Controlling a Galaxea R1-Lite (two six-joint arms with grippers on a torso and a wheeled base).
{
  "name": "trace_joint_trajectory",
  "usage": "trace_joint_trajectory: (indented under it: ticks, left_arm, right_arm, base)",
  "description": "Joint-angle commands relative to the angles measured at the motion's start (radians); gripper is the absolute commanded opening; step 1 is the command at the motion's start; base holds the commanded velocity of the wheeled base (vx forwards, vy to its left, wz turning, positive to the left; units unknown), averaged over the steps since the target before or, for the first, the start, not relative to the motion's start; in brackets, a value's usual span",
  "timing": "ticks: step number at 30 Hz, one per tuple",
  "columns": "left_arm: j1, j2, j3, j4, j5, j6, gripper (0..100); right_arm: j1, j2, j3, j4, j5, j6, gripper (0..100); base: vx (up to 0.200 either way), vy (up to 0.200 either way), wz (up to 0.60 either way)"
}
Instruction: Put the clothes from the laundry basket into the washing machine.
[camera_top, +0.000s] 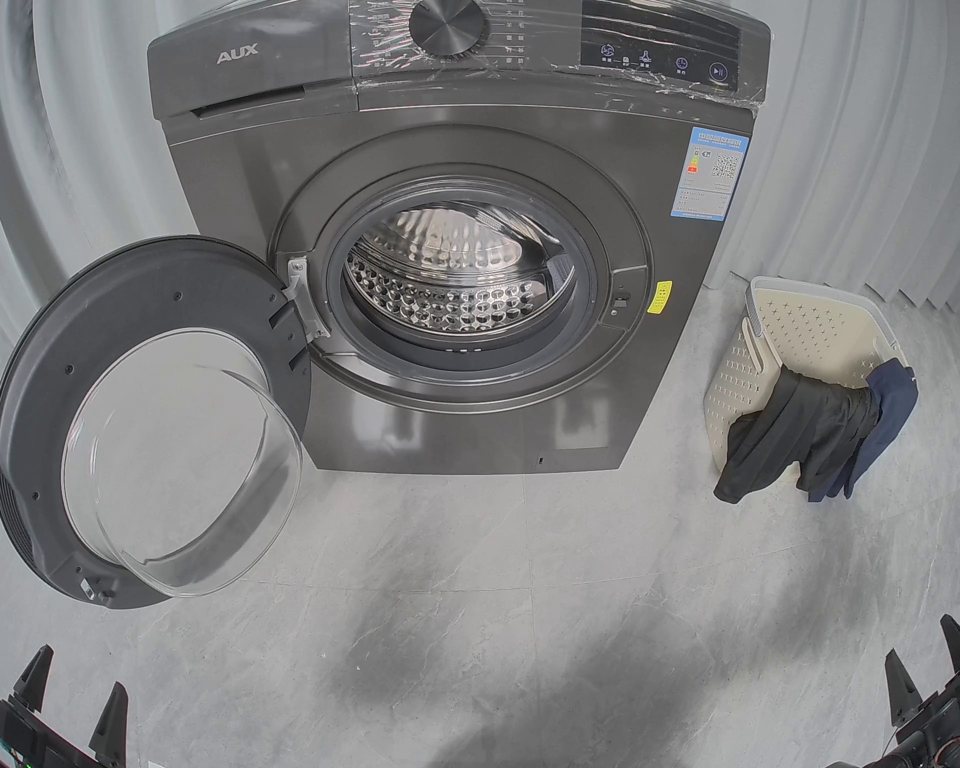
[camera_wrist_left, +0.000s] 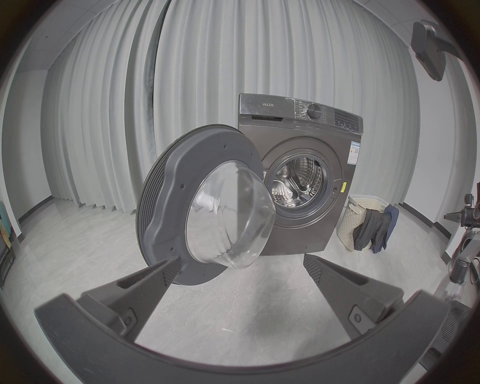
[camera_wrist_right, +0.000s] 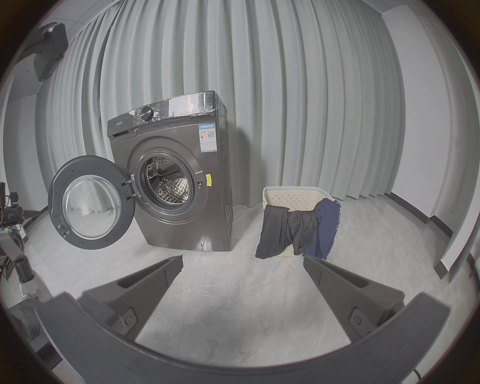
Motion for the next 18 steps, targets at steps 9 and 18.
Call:
trace_joint_trajectory:
  ticks: [9, 18]
  left_arm:
    - [-0.001, -0.017, 0.018, 0.001, 0.002, -0.006, 100]
    - [-0.001, -0.017, 0.018, 0.001, 0.002, -0.008, 100]
  right_arm:
    - [-0.001, -0.02, 0.018, -0.007, 0.03, -0.012, 100]
    - [-0.001, -0.02, 0.018, -0.007, 0.028, -0.009, 100]
  base:
    - [0.0, -0.089, 0.0]
    - [0.0, -0.2, 0.0]
